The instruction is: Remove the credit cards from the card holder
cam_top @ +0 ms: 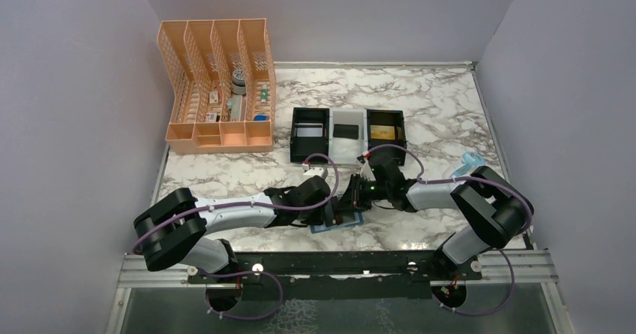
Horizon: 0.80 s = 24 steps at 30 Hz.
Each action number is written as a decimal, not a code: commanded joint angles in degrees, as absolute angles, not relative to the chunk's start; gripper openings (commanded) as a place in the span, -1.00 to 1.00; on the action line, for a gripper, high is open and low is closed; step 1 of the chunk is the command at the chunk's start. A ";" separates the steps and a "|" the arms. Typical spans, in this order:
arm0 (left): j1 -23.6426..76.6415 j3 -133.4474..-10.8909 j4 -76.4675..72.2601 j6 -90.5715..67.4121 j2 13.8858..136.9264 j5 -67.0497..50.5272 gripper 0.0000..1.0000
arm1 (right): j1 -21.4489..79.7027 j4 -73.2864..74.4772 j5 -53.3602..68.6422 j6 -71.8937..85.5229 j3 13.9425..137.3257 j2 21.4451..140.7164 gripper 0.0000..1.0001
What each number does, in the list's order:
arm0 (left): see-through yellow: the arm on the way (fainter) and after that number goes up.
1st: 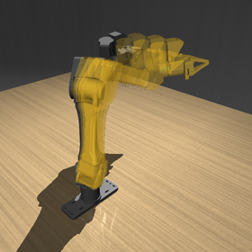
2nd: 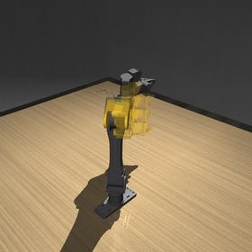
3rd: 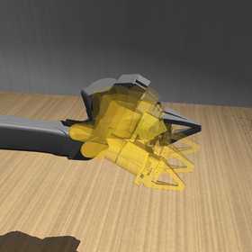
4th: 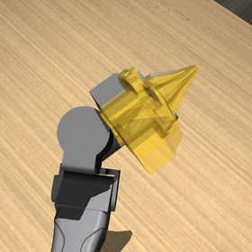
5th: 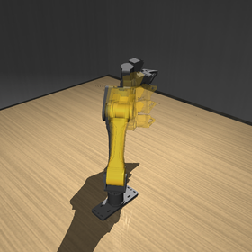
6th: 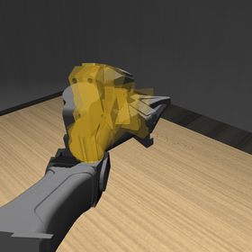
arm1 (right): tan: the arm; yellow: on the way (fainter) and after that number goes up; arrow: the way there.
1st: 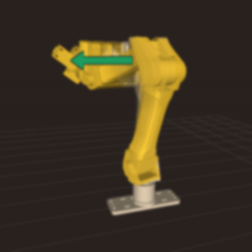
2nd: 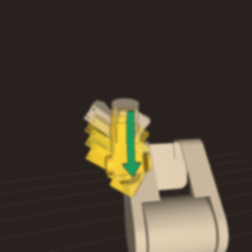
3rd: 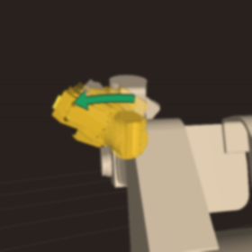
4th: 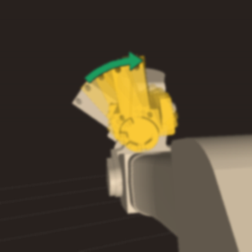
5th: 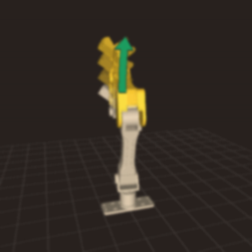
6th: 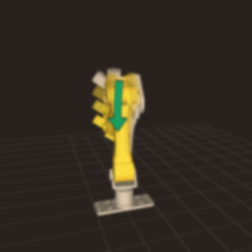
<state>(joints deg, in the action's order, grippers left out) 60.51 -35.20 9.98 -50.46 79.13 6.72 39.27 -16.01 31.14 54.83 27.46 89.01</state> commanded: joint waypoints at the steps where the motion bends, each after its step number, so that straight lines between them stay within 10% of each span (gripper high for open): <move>1: 60.82 -34.89 15.18 -49.04 80.32 8.79 -0.60 | 39.02 -18.63 32.93 55.22 28.32 89.98 -0.82; 24: 60.82 -40.11 15.75 -46.14 75.23 8.70 -0.34 | 38.84 -12.28 28.89 52.22 27.95 85.46 -0.94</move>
